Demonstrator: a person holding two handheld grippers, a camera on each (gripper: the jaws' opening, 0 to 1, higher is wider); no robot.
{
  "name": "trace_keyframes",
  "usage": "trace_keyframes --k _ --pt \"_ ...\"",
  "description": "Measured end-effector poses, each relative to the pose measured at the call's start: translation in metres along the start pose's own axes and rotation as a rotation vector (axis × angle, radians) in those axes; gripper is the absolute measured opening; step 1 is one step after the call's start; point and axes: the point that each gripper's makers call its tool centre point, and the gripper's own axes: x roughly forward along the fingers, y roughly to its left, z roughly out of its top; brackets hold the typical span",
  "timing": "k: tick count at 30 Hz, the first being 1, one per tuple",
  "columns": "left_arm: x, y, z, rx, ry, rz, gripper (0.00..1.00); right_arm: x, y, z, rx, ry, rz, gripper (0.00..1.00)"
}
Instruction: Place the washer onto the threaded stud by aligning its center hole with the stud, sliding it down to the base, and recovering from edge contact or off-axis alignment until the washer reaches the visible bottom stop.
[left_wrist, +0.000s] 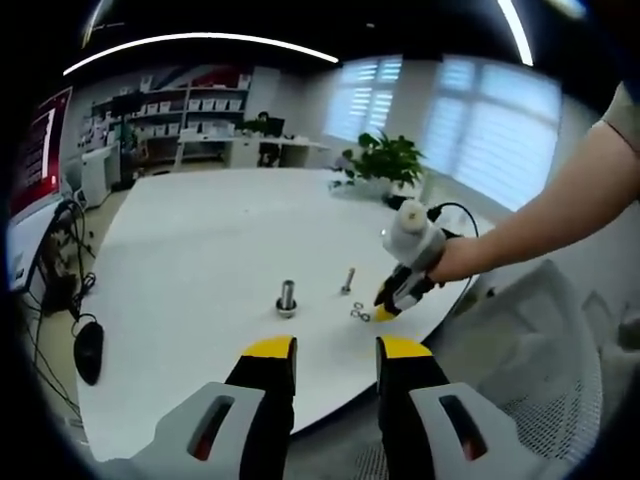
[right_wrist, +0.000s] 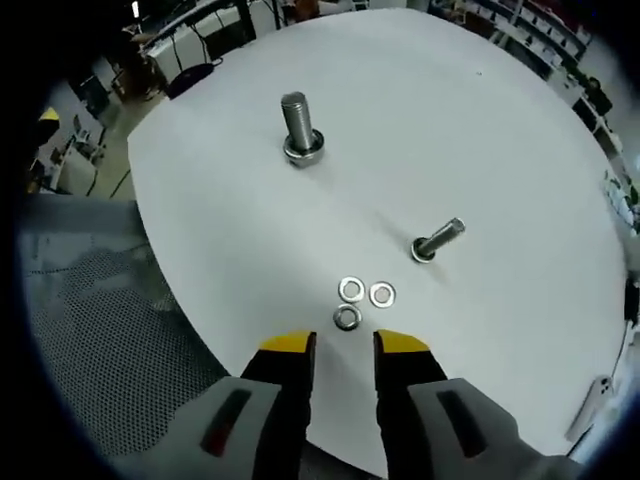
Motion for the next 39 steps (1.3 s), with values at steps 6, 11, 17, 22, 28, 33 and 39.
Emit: trace_keyframes --k 6,11,17,22,28,33,39 --pt "0.0 0.0 0.0 0.006 0.002 0.004 0.3 0.01 -0.003 0.002 -0.003 -0.008 0.006 0.25" --pt "0.001 0.001 -0.003 0.006 0.02 0.005 0.3 0.016 0.001 -0.005 -0.056 0.035 0.017 0.23" --pt "0.001 0.0 -0.002 0.012 0.016 0.003 0.29 0.014 0.0 0.0 -0.101 0.025 0.016 0.22" --pt "0.001 -0.001 -0.002 0.018 0.017 0.0 0.29 0.015 0.003 0.002 -0.165 0.059 0.021 0.21" --pt "0.001 0.0 -0.001 0.021 0.013 0.003 0.29 0.018 0.005 0.005 -0.262 0.094 0.022 0.16" --pt "0.001 0.002 -0.001 0.022 0.012 0.011 0.28 0.019 0.003 0.005 -0.26 0.13 0.031 0.16" --pt "0.001 0.001 0.002 0.028 0.002 0.009 0.26 0.018 0.005 0.004 -0.247 0.156 0.014 0.16"
